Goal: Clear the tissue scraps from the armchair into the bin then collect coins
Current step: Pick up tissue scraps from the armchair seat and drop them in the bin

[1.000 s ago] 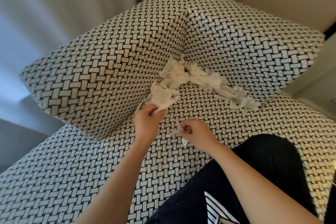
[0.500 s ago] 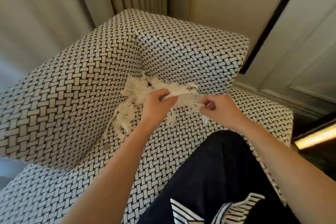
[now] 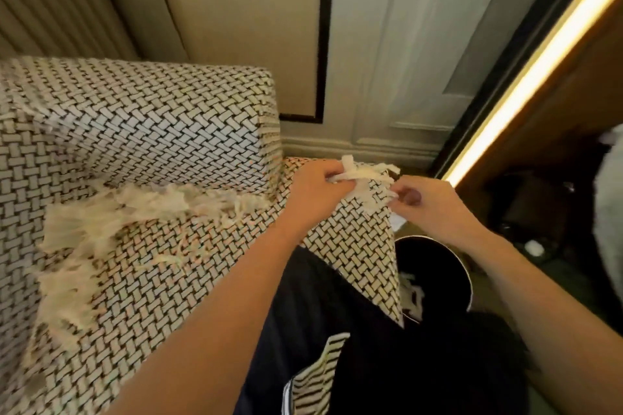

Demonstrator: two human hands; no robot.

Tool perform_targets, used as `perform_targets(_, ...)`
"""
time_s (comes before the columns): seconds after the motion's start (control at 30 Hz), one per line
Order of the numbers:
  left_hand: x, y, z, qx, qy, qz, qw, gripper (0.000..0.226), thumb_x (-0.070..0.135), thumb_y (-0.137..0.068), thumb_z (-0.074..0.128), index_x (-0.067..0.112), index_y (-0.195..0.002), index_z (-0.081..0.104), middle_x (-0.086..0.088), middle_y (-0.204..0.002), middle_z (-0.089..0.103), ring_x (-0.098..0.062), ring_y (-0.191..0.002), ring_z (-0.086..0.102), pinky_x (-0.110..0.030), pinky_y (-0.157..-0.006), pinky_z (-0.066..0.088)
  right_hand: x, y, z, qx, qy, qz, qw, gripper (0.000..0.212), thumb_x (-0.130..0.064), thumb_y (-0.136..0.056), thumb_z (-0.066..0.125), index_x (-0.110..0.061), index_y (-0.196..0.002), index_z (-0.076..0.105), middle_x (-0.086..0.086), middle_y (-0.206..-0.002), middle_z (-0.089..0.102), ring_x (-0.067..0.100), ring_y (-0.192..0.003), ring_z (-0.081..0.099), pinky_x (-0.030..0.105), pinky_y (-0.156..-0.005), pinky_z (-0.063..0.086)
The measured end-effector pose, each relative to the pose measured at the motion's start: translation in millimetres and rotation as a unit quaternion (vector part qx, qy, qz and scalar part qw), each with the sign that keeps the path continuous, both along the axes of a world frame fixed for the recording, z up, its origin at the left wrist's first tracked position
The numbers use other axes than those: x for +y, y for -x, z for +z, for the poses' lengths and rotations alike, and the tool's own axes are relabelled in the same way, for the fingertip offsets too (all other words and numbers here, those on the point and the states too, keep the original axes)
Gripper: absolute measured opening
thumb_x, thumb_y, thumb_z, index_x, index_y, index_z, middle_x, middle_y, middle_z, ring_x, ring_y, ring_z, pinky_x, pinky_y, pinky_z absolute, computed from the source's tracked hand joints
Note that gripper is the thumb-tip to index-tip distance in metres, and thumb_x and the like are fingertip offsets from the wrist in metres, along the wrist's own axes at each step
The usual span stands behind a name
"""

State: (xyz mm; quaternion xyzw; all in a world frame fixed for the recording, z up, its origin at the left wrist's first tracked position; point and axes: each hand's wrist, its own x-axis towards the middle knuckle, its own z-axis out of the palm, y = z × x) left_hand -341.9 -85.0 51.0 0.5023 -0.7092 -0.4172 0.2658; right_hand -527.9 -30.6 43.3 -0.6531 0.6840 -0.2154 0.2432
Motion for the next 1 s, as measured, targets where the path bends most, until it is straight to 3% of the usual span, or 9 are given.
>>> perform_targets(0.07,2,25,-11,-0.017,-0.02,-0.029,0.999,0.018,0.02,-0.087,0.063,0.003,-0.082,0.067,-0.012,-0.076,0.063,-0.015,-0.063,0.052,-0.024,-0.061,0.041,10,18,-6,-0.009,0.0,-0.027,1.0,0.003,-0.017,-0.087,0.064,-0.015,-0.089,0.065,-0.004,-0.08,0.063,0.011,-0.076,0.06,0.015,-0.068,0.042)
perform_targets(0.2,9,75,-30,-0.03,-0.063,-0.089,0.994,0.019,0.017,-0.088,0.06,0.005,-0.073,0.061,0.001,-0.063,0.049,-0.006,-0.054,0.04,-0.015,-0.053,0.031,29,55,-26,-0.044,-0.02,-0.09,0.995,0.003,-0.017,-0.088,0.064,-0.015,-0.089,0.066,-0.004,-0.08,0.064,0.009,-0.075,0.06,0.014,-0.069,0.042)
perform_targets(0.4,24,137,-54,-0.069,-0.105,-0.15,0.981,0.015,0.016,-0.089,0.059,0.004,-0.081,0.065,0.0,-0.066,0.05,-0.009,-0.059,0.045,-0.018,-0.056,0.035,59,103,-59,-0.05,-0.049,-0.132,0.989,0.012,-0.017,-0.088,0.063,-0.024,-0.078,0.061,-0.008,-0.073,0.059,0.006,-0.07,0.053,0.014,-0.063,0.035)
perform_targets(0.47,26,147,-60,-0.079,-0.115,-0.164,0.977,0.016,0.017,-0.089,0.058,0.004,-0.082,0.065,-0.002,-0.068,0.053,-0.012,-0.063,0.048,-0.02,-0.058,0.034,66,112,-71,-0.051,-0.072,-0.153,0.984,0.008,-0.019,-0.088,0.063,-0.019,-0.08,0.062,-0.006,-0.073,0.059,0.008,-0.07,0.053,0.016,-0.063,0.035)
perform_targets(0.57,29,158,-63,-0.114,-0.118,-0.201,0.966,0.024,0.022,-0.091,0.057,0.009,-0.11,0.066,-0.007,-0.105,0.066,-0.017,-0.095,0.06,-0.021,-0.074,0.04,72,121,-90,-0.058,-0.091,-0.187,0.976,0.007,-0.018,-0.088,0.063,-0.014,-0.082,0.065,-0.004,-0.075,0.06,0.006,-0.069,0.052,0.014,-0.061,0.036)
perform_targets(0.67,30,162,-65,-0.148,-0.134,-0.23,0.952,0.042,0.028,-0.091,0.058,0.012,-0.13,0.053,-0.004,-0.127,0.059,-0.018,-0.116,0.054,-0.026,-0.095,0.039,75,125,-107,-0.077,-0.103,-0.236,0.963,0.006,-0.021,-0.088,0.064,-0.016,-0.084,0.065,-0.008,-0.075,0.061,0.004,-0.072,0.055,0.012,-0.062,0.037)
perform_targets(0.83,28,155,-71,-0.139,-0.154,-0.226,0.952,0.046,0.028,-0.092,0.056,0.016,-0.135,0.047,-0.004,-0.127,0.059,-0.017,-0.114,0.055,-0.028,-0.095,0.043,76,122,-127,-0.19,-0.143,-0.368,0.899,0.012,-0.019,-0.086,0.064,-0.008,-0.086,0.069,0.006,-0.085,0.067,0.018,-0.081,0.063,0.022,-0.067,0.05)
perform_targets(0.93,28,145,-71,-0.124,-0.16,-0.212,0.956,0.04,0.026,-0.093,0.054,0.017,-0.132,0.051,-0.003,-0.123,0.06,-0.013,-0.105,0.055,-0.022,-0.083,0.043,71,115,-133,-0.312,-0.155,-0.439,0.828,0.01,-0.013,-0.085,0.066,-0.003,-0.085,0.069,0.014,-0.095,0.065,0.021,-0.089,0.063,0.023,-0.064,0.053)
perform_targets(1.0,29,137,-73,-0.117,-0.16,-0.205,0.959,0.037,0.026,-0.094,0.053,0.017,-0.13,0.053,-0.002,-0.121,0.06,-0.009,-0.101,0.053,-0.018,-0.078,0.041,66,109,-134,-0.398,-0.168,-0.477,0.766,0.019,-0.009,-0.086,0.064,0.0,-0.102,0.065,0.018,-0.11,0.063,0.025,-0.1,0.063,0.027,-0.069,0.054)
